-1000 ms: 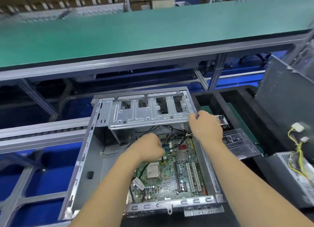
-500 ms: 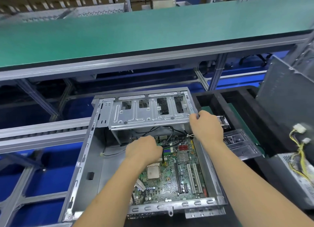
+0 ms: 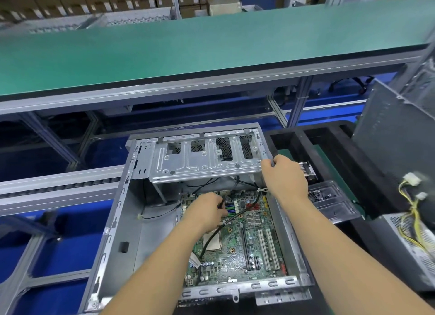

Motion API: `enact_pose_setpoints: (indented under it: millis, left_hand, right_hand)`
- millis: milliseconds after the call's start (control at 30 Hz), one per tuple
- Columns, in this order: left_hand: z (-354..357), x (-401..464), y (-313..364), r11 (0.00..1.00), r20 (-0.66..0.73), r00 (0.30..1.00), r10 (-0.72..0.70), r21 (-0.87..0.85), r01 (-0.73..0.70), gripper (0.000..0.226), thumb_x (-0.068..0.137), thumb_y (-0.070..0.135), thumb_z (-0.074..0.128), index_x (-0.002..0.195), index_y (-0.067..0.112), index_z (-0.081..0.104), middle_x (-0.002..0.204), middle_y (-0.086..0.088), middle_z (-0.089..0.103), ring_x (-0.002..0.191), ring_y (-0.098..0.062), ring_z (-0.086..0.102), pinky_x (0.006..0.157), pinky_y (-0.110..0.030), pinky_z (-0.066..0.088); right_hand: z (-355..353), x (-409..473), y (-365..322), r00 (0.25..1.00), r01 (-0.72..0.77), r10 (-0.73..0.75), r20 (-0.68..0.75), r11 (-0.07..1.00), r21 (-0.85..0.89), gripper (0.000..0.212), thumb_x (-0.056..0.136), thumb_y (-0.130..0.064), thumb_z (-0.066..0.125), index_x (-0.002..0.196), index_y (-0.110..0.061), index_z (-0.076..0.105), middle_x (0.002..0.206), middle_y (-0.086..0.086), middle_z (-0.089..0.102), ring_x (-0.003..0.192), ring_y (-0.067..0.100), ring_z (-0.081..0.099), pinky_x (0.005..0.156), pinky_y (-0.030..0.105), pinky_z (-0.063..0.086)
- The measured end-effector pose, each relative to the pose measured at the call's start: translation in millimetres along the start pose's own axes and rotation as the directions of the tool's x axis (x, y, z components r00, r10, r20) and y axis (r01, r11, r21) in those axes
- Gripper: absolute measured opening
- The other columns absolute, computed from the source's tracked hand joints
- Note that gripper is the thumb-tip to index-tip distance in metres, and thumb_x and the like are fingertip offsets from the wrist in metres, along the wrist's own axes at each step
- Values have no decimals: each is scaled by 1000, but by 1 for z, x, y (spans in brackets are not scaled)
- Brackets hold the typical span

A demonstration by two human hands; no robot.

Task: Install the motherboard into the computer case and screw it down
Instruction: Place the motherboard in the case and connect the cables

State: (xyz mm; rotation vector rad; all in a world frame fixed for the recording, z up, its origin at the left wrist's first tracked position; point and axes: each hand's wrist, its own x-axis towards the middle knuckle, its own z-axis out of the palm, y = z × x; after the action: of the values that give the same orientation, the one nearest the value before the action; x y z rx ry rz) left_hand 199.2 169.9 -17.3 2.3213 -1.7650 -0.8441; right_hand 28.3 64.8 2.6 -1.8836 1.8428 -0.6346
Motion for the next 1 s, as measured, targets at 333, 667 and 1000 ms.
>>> enact_pose_setpoints:
  millis: [333,667,1000]
  left_hand:
    - [-14,-25,50,736,102,994,29,-676,48,26,101,26,53,82,8,50,85,-16,70,52,-16,65,46,-25,48]
    - [52,13,86,704,238,971,-6,-688,174,20,87,6,70,74,12,56,70,-6,63,66,-20,61,61,-32,53]
    - [46,55,48,907,-76,997,22,-419,-52,7,86,21,74,91,17,75,93,-1,74,88,-19,67,84,-36,55]
  right_hand:
    - [0,0,-1,1000,6,-6,-4,999,-35,32,97,-35,39,72,-16,44,74,6,56,60,23,49,52,30,32]
    - [-1,-2,0,1000,7,-7,3,1000,2,30,97,-35,41,75,-16,48,77,7,59,66,28,53,58,34,39]
    - [-1,-1,-1,1000,6,-6,2,1000,19,31,96,-32,42,69,-18,41,70,3,51,58,22,45,52,31,32]
